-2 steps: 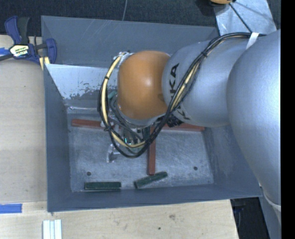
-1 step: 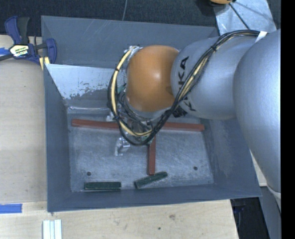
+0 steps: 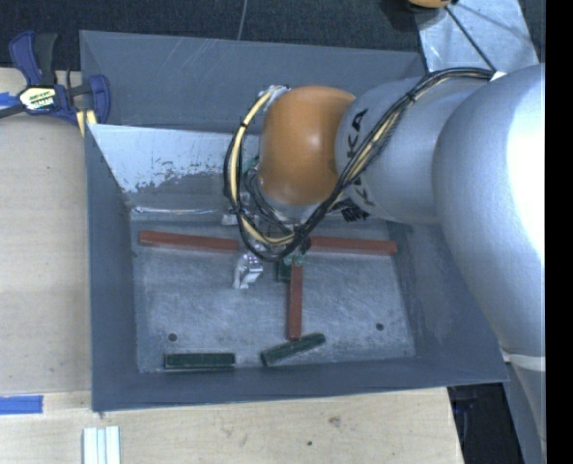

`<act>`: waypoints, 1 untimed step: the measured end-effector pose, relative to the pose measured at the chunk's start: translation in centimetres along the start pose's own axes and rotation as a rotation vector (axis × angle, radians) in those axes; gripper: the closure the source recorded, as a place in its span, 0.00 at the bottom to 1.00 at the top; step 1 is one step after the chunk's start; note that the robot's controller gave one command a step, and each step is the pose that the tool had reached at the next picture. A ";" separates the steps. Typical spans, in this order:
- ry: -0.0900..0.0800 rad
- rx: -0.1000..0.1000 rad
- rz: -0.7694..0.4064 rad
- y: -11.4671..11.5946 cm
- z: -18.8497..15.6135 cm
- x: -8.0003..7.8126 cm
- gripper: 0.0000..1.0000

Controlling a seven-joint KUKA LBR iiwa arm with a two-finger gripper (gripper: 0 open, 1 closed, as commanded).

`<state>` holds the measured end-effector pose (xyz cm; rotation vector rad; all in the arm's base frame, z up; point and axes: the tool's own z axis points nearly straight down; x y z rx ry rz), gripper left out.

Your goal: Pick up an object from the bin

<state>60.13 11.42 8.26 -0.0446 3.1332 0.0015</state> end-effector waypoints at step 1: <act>-0.003 -0.001 0.020 0.1 -0.2 0.0 1.00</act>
Offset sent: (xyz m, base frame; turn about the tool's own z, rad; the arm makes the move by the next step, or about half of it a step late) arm 0.0000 0.0000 0.0000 0.0000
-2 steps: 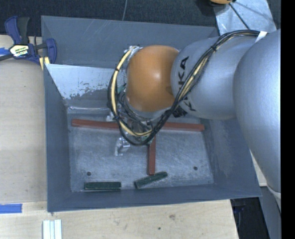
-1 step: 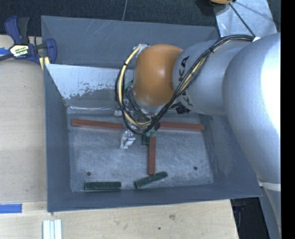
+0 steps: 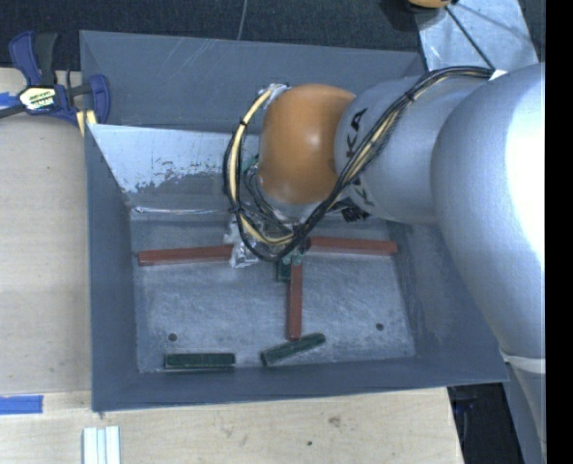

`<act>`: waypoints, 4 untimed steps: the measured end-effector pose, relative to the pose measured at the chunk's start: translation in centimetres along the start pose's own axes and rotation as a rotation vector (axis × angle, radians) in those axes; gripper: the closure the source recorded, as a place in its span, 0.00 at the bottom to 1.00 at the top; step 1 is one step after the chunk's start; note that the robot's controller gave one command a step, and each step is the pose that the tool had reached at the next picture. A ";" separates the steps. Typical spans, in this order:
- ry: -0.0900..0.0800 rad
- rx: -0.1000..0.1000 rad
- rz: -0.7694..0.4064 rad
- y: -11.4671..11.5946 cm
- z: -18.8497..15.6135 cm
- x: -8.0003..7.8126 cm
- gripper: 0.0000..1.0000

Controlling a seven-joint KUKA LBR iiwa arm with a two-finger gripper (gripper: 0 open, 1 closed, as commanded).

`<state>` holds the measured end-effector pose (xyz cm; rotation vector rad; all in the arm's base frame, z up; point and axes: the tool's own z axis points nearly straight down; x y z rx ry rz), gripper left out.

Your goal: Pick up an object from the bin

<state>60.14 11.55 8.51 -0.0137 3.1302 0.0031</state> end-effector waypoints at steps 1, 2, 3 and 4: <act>0.000 0.000 0.001 0.0 0.0 0.0 1.00; 0.014 0.003 -0.082 1.7 -3.1 0.1 1.00; 0.000 0.001 -0.321 2.8 -4.8 -0.9 1.00; 0.008 -0.003 -0.642 4.5 -14.6 -2.0 1.00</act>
Offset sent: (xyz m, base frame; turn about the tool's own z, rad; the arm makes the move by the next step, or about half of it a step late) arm 0.0032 0.0619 0.1160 -0.2710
